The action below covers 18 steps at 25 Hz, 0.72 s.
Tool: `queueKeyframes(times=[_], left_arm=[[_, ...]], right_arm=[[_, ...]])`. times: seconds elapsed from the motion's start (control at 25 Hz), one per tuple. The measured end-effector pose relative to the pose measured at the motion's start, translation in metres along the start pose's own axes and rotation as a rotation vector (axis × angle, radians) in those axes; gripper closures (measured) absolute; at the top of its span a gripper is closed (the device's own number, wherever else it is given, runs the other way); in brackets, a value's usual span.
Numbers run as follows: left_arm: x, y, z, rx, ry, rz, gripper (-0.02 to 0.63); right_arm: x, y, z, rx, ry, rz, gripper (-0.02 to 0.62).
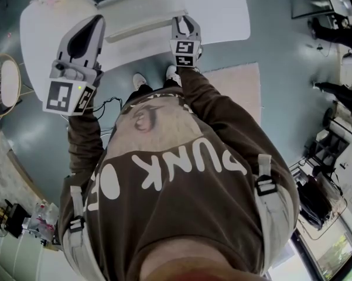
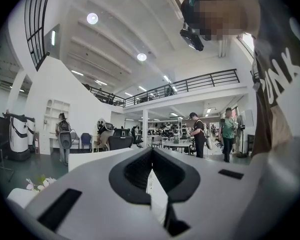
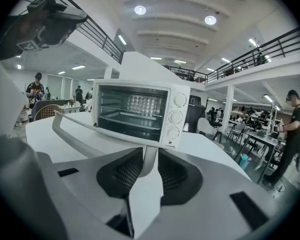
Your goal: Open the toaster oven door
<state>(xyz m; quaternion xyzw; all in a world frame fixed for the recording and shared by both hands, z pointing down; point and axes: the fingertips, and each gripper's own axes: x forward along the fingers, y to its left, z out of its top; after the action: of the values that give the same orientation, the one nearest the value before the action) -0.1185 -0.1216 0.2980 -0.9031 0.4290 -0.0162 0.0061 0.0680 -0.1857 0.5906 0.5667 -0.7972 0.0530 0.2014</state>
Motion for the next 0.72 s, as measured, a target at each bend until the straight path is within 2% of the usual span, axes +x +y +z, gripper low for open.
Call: queueKeyframes(times=[0.4, 0.72], left_arm=[[-0.005, 0.000, 0.000, 0.006, 0.012, 0.017, 0.603], [-0.012, 0.007, -0.003, 0.004, 0.015, 0.033, 0.603]], right_arm=[[0.014, 0.010, -0.071, 0.095, 0.171, 0.031, 0.497], [0.027, 0.015, -0.099, 0.172, 0.253, -0.011, 0.494]])
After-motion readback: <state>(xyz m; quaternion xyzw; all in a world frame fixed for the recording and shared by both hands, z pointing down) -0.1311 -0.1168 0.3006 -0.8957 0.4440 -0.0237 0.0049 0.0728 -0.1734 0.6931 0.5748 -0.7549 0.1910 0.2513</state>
